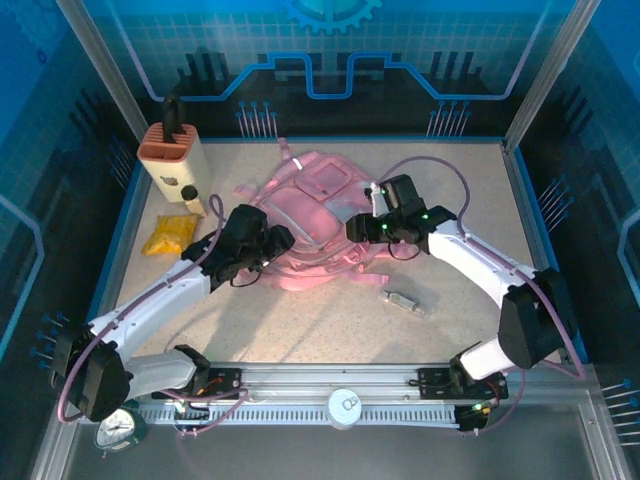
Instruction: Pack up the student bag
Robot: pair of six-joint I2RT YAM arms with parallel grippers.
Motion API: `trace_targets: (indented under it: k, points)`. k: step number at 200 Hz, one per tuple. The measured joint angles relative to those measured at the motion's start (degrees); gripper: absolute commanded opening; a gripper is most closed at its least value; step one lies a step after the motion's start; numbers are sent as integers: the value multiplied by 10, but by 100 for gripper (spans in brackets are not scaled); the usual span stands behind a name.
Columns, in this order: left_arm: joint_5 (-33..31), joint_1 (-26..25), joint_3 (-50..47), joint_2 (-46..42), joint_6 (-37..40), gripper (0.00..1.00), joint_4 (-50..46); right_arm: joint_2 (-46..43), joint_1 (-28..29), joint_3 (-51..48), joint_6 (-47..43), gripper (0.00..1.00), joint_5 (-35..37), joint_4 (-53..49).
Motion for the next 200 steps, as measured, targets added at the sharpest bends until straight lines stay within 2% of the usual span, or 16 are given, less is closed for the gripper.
trace_targets:
  k: [35,75,92,112,132,147,188,200]
  points:
    - [-46,-48,25,25,9,70,-23,68,12,54,19,58,-8,2]
    - [-99,-102,46,67,7,76,-28,136,24,94,28,53,-9,-7]
    - [-119,-118,53,80,5,79,-28,153,26,101,30,47,-10,-6]
    - [-137,-129,64,95,3,81,-31,179,28,118,34,34,-14,-4]
    - [-160,-141,73,108,2,83,-38,191,29,119,45,29,-16,7]
    - [-170,-150,75,114,3,87,-43,191,29,115,52,16,-16,15]
    - [-196,-172,85,123,-2,95,-56,184,28,96,89,1,-16,42]
    - [-201,-181,85,123,-7,98,-56,177,28,81,102,0,-16,59]
